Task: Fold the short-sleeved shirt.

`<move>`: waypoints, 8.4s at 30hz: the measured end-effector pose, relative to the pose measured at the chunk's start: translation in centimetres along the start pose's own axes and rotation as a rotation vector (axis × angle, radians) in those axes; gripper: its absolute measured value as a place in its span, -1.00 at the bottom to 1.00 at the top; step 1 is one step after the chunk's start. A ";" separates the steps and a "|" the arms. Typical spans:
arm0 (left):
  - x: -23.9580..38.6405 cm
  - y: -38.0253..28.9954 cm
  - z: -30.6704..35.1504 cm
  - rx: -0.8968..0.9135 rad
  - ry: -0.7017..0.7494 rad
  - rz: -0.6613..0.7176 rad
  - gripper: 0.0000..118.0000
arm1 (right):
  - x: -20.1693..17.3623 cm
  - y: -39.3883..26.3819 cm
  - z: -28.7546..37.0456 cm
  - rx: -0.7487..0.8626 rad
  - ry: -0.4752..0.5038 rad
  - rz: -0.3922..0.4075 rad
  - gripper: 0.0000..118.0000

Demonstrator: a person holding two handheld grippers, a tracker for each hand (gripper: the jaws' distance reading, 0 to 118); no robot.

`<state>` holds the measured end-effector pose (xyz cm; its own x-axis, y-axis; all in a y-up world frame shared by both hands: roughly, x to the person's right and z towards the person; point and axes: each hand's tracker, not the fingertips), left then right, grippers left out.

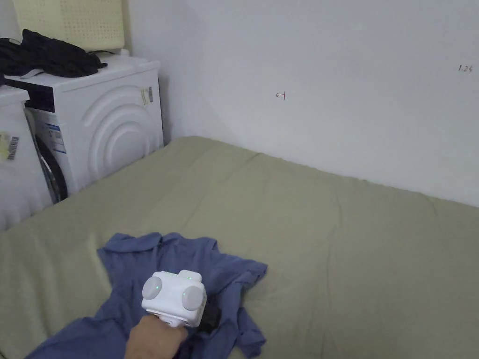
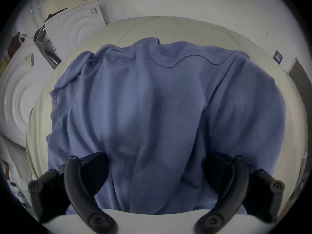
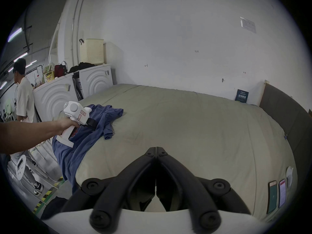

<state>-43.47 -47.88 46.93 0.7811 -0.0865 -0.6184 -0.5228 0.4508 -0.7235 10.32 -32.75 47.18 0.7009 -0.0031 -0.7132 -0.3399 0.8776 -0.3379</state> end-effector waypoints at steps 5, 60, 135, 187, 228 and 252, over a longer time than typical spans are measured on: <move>-1.5 0.3 3.1 0.069 -0.002 0.098 -0.93 | 0.7 -0.7 1.7 0.021 -0.011 -0.040 -1.00; 32.9 -8.4 14.0 0.103 -0.485 -0.310 -0.92 | 17.0 -8.4 13.3 0.010 -0.293 -0.290 -1.00; 27.6 5.4 20.4 0.354 -0.546 -0.184 -0.85 | 38.0 11.5 -0.7 -0.147 -0.351 -0.349 -0.96; 6.6 -13.0 27.7 0.457 -0.475 0.177 -0.85 | 26.9 -1.9 16.3 0.046 -0.289 -0.347 -0.96; 1.5 -22.6 15.7 0.135 -0.332 -0.287 0.97 | 7.7 -9.6 12.5 -0.182 -0.057 -0.187 -0.99; 3.3 -20.7 17.1 0.169 -0.380 -0.304 -0.84 | 8.5 -5.2 7.2 -0.247 -0.018 -0.153 -0.99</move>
<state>-24.26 -42.35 65.14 0.9745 0.0787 -0.2103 -0.2151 0.5958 -0.7738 22.60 -33.91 47.28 0.7660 -0.1160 -0.6323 -0.3704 0.7243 -0.5816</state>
